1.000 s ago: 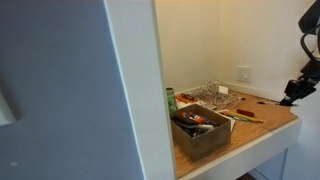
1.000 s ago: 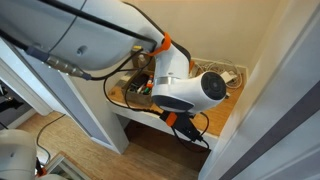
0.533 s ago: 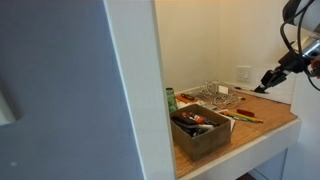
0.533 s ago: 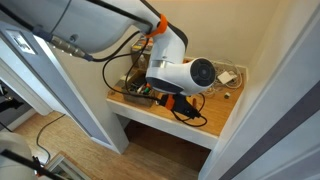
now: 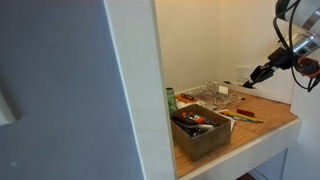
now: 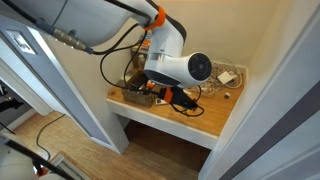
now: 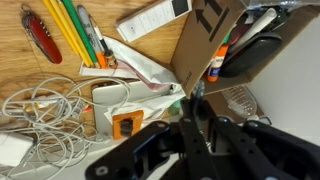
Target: Pick up the black retractable buttoned pen and press the pen button against the closet worktop edge before putting it in the cardboard box
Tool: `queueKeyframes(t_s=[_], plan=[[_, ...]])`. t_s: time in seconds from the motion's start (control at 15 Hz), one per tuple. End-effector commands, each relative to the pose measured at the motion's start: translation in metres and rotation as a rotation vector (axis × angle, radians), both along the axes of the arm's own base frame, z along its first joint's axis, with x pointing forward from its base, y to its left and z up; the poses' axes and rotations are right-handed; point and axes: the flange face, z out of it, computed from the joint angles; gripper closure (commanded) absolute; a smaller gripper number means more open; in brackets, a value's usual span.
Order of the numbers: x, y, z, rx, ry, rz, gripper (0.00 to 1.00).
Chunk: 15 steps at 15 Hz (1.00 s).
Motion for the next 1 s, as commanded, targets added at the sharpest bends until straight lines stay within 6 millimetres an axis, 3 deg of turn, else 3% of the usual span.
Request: queueKeyframes(t_s=[0.0, 0.27, 0.53, 0.73, 0.93], plan=[[0.000, -0.001, 0.000, 0.001, 0.001, 0.000, 0.97], [0.030, 0.036, 0.013, 0.003, -0.025, 0.085, 0.97], [0.061, 0.090, 0.017, 0.050, -0.005, 0.208, 0.97], [0.079, 0.124, 0.012, 0.095, 0.026, 0.282, 0.97], [0.091, 0.145, -0.002, 0.115, 0.080, 0.326, 0.97]])
